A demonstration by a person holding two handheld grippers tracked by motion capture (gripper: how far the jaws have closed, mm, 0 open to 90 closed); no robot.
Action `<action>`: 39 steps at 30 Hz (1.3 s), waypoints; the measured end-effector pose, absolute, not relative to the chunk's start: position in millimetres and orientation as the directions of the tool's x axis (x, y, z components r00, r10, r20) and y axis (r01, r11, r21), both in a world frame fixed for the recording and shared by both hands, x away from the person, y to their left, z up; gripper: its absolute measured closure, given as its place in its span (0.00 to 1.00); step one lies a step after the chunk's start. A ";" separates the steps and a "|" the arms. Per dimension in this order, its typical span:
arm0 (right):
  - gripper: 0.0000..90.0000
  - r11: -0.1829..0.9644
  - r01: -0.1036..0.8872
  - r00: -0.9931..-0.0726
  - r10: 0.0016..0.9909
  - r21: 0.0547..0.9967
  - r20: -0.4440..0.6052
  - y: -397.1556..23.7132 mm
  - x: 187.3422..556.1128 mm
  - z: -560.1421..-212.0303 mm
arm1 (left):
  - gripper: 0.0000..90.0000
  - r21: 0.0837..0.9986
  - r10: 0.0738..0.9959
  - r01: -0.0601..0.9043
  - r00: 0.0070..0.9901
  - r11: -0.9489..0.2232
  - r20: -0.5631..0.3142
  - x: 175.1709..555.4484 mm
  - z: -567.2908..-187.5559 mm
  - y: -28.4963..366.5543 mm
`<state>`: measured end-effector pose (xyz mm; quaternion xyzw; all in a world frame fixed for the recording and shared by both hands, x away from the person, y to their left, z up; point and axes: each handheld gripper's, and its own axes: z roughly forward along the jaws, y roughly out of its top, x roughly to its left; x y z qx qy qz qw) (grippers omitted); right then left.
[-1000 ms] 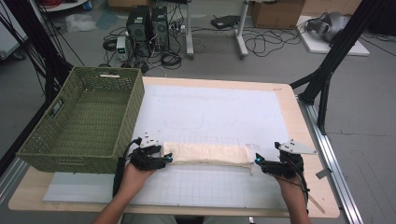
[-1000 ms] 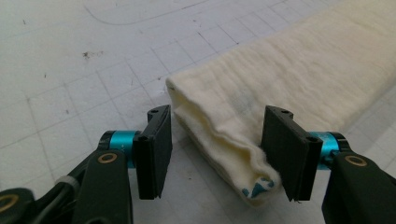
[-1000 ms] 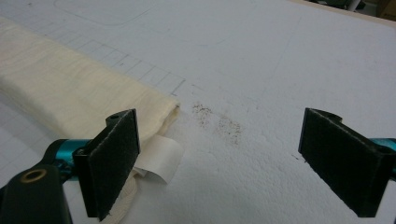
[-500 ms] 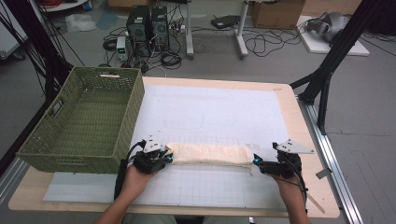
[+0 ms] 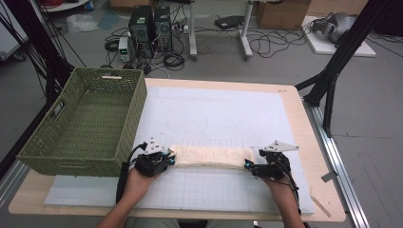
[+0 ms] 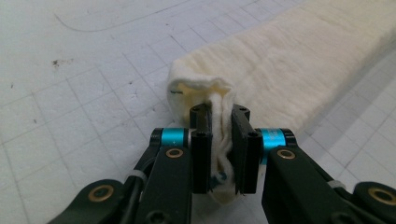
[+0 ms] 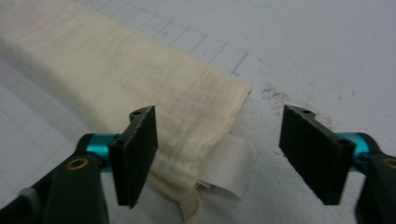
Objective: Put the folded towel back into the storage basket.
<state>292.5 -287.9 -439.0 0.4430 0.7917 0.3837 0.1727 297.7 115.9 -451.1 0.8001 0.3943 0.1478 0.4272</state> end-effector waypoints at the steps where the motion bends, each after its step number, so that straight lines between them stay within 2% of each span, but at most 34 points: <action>1: 0.33 0.313 0.569 -0.548 0.834 0.761 0.066 -287.9 292.5 -439.0 | 0.88 0.800 0.758 0.506 0.644 -0.324 -0.100 297.5 -451.0 115.8; 2: 0.42 0.329 0.588 -0.550 0.833 0.739 0.066 -285.5 293.6 -442.3 | 0.89 0.799 0.759 0.506 0.644 -0.324 -0.100 297.4 -451.0 115.8; 3: 0.46 0.330 0.602 -0.548 0.833 0.727 0.076 -285.2 294.1 -443.7 | 0.89 0.799 0.760 0.507 0.643 -0.323 -0.101 297.1 -450.9 115.7; 5: 0.49 0.322 0.611 -0.545 0.833 0.723 0.090 -284.8 294.4 -444.5 | 0.89 0.799 0.759 0.507 0.644 -0.325 -0.100 297.0 -450.9 115.9; 6: 0.56 0.325 0.616 -0.547 0.832 0.717 0.093 -282.8 293.6 -443.8 | 0.89 0.799 0.759 0.506 0.644 -0.325 -0.099 296.9 -450.9 115.9; 7: 0.59 0.332 0.615 -0.551 0.829 0.715 0.089 -281.5 292.9 -443.5 | 0.89 0.800 0.759 0.505 0.643 -0.324 -0.099 296.6 -451.0 116.0; 10: 0.60 0.323 0.624 -0.543 0.834 0.712 0.098 -279.9 292.1 -443.5 | 0.89 0.801 0.759 0.506 0.643 -0.320 -0.103 296.2 -451.1 116.1; 12: 0.68 0.306 0.636 -0.536 0.835 0.709 0.121 -280.1 291.3 -443.6 | 0.89 0.801 0.759 0.506 0.643 -0.319 -0.104 295.9 -451.1 116.3; 14: 0.80 0.313 0.637 -0.547 0.828 0.705 0.127 -277.6 290.6 -442.6 | 0.89 0.801 0.760 0.508 0.641 -0.317 -0.107 295.2 -451.0 116.6; 16: 0.87 0.322 0.635 -0.554 0.823 0.702 0.123 -274.3 289.6 -441.9 | 0.90 0.801 0.759 0.508 0.642 -0.315 -0.109 294.8 -451.0 117.2; 22: 0.89 0.291 0.650 -0.538 0.829 0.702 0.155 -275.5 289.8 -441.6 | 0.91 0.809 0.754 0.503 0.646 -0.305 -0.117 293.5 -448.0 118.8; 34: 0.90 0.348 0.581 -0.544 0.839 0.736 0.033 -272.6 293.8 -427.5 | 0.91 0.872 0.735 0.423 0.668 -0.246 -0.116 284.0 -417.3 120.3; 39: 0.90 0.332 0.574 -0.528 0.849 0.748 0.029 -274.0 298.3 -421.2 | 0.91 0.897 0.730 0.387 0.673 -0.213 -0.117 280.6 -401.0 121.1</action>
